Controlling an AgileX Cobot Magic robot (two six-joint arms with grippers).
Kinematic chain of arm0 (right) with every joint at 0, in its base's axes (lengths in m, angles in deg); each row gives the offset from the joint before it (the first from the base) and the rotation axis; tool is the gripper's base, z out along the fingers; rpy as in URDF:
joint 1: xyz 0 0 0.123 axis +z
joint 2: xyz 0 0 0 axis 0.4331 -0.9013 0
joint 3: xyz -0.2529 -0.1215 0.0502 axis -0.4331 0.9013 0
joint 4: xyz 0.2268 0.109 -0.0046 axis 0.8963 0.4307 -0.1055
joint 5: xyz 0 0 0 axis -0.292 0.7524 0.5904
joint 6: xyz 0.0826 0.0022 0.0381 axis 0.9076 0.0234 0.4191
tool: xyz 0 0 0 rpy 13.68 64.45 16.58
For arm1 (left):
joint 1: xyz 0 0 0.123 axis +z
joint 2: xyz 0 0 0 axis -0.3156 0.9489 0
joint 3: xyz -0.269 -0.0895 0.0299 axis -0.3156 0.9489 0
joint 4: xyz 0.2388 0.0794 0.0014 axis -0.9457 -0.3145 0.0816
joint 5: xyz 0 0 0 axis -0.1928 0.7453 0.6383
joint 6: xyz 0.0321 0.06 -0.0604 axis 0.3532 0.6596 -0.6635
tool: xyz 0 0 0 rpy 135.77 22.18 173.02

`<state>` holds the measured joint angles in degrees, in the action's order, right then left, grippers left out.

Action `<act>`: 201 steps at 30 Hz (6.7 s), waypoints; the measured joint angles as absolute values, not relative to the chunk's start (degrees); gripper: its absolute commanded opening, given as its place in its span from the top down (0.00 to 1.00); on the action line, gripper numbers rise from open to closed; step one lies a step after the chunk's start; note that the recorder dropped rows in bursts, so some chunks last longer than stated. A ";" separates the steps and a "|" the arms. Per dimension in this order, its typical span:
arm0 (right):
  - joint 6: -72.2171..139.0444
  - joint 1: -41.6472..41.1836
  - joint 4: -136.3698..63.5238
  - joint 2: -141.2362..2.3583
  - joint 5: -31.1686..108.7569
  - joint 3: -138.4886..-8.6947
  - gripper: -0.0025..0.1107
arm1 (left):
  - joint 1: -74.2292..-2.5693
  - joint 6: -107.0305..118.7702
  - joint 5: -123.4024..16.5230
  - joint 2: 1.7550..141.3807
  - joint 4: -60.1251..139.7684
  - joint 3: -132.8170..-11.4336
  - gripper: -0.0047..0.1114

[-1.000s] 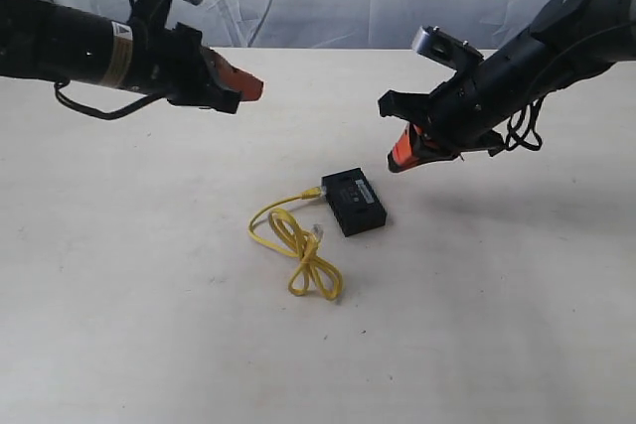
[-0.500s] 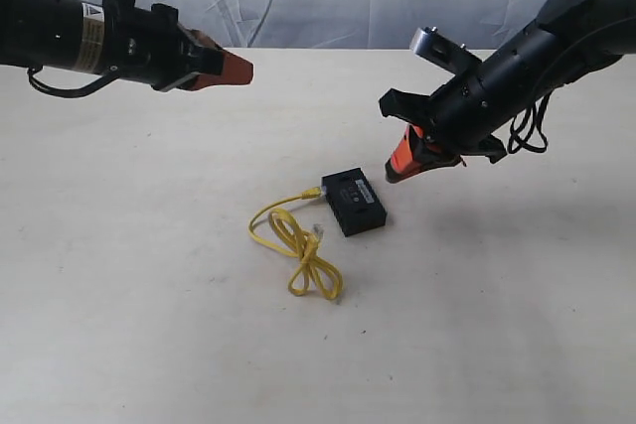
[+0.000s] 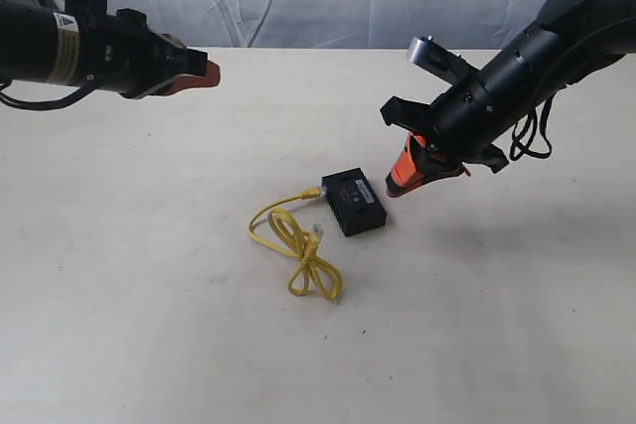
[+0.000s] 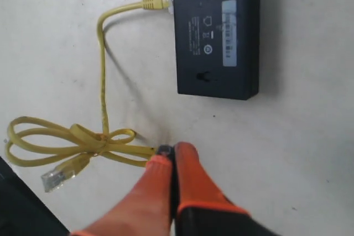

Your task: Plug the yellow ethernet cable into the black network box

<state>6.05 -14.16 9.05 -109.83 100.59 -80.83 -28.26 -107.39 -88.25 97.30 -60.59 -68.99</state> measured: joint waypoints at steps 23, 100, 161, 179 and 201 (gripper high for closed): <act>6.05 -14.16 5.96 -109.83 101.43 -80.83 0.98 | -28.26 -99.17 -83.10 93.44 -60.59 -64.24 0.96; 25.31 -25.36 -28.68 -49.67 86.49 -48.87 0.98 | -28.03 5.33 -11.02 63.31 41.51 -54.72 0.96; 25.31 -25.36 -28.41 -4.35 76.99 -34.97 0.98 | -28.03 5.33 -16.77 26.25 39.82 -42.82 0.96; 25.31 -25.36 -28.38 2.05 68.99 -20.33 0.98 | -28.03 5.33 -16.77 26.14 39.82 -42.82 0.96; 25.31 -25.36 -28.28 2.05 56.94 -8.93 0.98 | -28.03 5.33 -16.77 26.14 39.82 -42.82 0.96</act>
